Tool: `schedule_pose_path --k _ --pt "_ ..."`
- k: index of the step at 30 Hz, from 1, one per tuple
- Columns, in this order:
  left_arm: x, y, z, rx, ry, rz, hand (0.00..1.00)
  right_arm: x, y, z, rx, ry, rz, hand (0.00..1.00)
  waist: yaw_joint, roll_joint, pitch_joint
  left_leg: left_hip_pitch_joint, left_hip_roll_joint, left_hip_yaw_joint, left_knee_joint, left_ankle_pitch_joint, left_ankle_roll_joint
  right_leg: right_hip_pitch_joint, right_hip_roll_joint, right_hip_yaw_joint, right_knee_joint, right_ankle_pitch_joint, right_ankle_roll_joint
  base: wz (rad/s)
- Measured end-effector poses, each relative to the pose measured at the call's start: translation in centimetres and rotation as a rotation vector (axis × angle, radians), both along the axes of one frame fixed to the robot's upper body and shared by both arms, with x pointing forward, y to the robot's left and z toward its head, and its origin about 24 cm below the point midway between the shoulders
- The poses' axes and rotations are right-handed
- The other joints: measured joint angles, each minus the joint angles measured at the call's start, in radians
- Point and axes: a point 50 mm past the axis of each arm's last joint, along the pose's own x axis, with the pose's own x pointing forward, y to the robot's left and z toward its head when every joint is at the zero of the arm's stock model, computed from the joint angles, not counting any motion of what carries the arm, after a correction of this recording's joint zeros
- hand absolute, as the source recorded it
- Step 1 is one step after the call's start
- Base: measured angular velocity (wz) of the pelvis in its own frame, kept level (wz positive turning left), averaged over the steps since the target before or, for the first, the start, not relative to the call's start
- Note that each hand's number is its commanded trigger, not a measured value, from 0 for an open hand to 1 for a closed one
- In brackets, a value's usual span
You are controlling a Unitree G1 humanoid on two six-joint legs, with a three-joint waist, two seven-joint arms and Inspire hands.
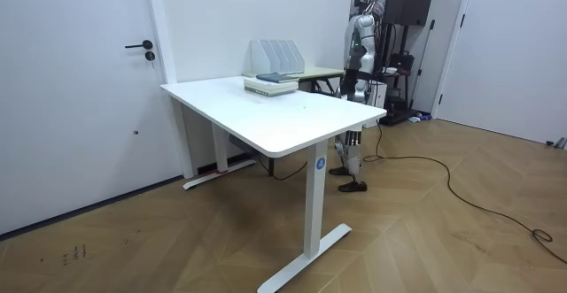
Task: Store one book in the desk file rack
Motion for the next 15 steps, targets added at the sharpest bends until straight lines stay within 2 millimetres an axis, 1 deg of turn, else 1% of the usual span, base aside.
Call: schedule_pose_path --k 11,15 --pt "0.3 0.1 0.0 0.012 -0.002 -0.086 0.0 0.0 -0.1 0.0 -0.022 -0.013 0.003 0.0 -0.002 0.002 0.0002 -0.001 0.001 -0.003 0.0 0.0 0.0 0.0 0.0 -0.001 -0.001 0.0 0.0 0.0" --pt "1.4 0.1 0.0 0.02 -0.024 -0.13 0.0 0.3 -0.1 0.0 -0.02 -0.028 0.007 0.0 -0.002 0.006 0.0003 -0.001 0.001 -0.004 -0.001 0.0 0.0 -0.001 0.0 -0.001 -0.001 0.0 0.0 0.0"
